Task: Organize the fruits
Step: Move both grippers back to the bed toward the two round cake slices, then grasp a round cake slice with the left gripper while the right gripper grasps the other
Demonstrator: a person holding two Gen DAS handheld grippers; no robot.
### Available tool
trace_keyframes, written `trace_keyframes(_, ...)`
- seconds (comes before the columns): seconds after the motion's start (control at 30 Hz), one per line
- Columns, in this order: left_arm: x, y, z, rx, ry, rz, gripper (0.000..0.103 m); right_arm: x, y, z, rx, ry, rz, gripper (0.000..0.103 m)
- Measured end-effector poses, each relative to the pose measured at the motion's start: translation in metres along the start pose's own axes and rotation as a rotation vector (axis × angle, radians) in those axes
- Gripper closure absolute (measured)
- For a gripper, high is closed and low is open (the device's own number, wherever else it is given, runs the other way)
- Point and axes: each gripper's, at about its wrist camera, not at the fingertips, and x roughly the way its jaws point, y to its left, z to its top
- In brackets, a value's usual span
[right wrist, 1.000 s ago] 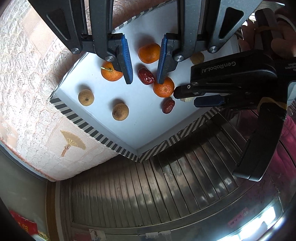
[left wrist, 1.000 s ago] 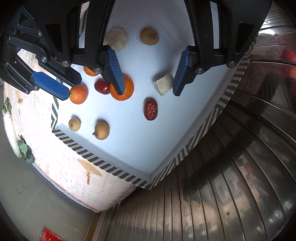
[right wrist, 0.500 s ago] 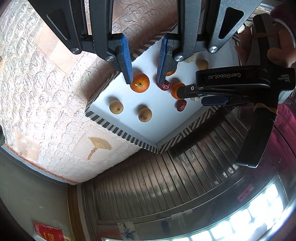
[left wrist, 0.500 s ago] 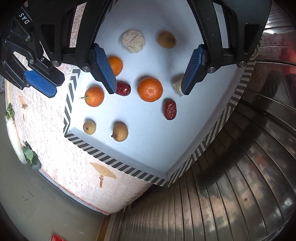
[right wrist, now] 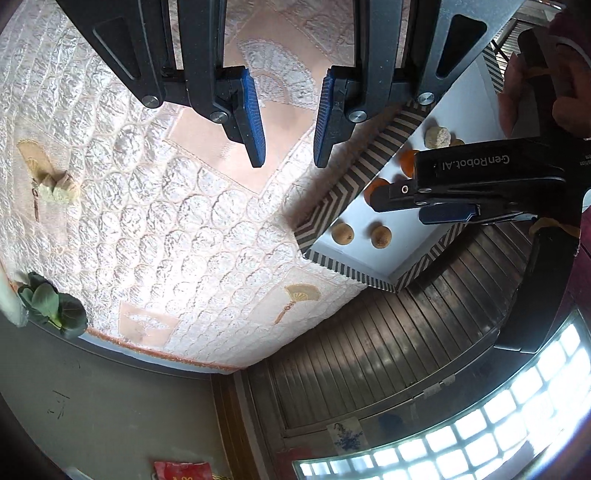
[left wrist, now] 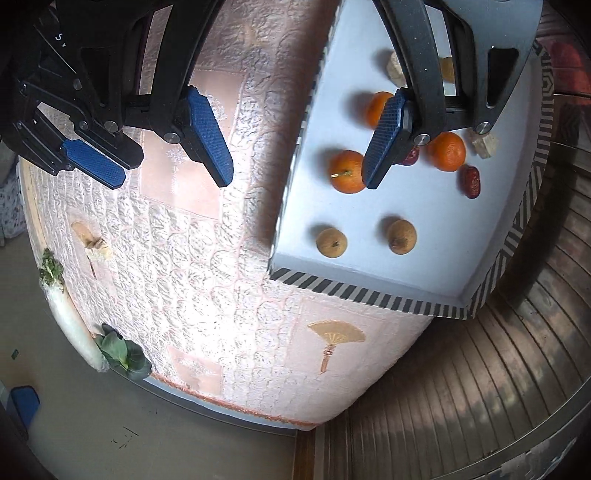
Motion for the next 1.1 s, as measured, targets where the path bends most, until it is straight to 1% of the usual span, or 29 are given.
trace_keyframes(0.2,0.014,-0.064,0.010,0.091,0.015,-0.077,0.030,-0.021,-0.056,-0.018,0.080,-0.005,-0.095,0.078)
trace_keyframes(0.37,0.027,-0.112,0.016,0.177,0.026,-0.151,0.030,-0.033,-0.104,-0.033,0.143,0.016,-0.171,0.078)
trace_keyframes(0.5,0.040,-0.147,0.026,0.224,0.032,-0.228,0.030,-0.046,-0.134,-0.042,0.197,0.015,-0.209,0.078)
trace_keyframes(0.57,0.047,-0.164,0.032,0.254,0.033,-0.250,0.030,-0.052,-0.147,-0.044,0.222,0.008,-0.221,0.078)
trace_keyframes(0.67,0.059,-0.185,0.041,0.291,0.033,-0.251,0.030,-0.058,-0.163,-0.047,0.253,0.001,-0.236,0.078)
trace_keyframes(0.77,0.073,-0.199,0.051,0.317,0.038,-0.234,0.030,-0.059,-0.174,-0.046,0.268,-0.005,-0.241,0.078)
trace_keyframes(0.97,0.098,-0.219,0.063,0.341,0.055,-0.196,0.031,-0.049,-0.192,-0.037,0.278,-0.003,-0.233,0.078)
trace_keyframes(1.1,0.110,-0.226,0.066,0.360,0.072,-0.196,0.031,-0.040,-0.202,-0.031,0.285,0.003,-0.227,0.077)
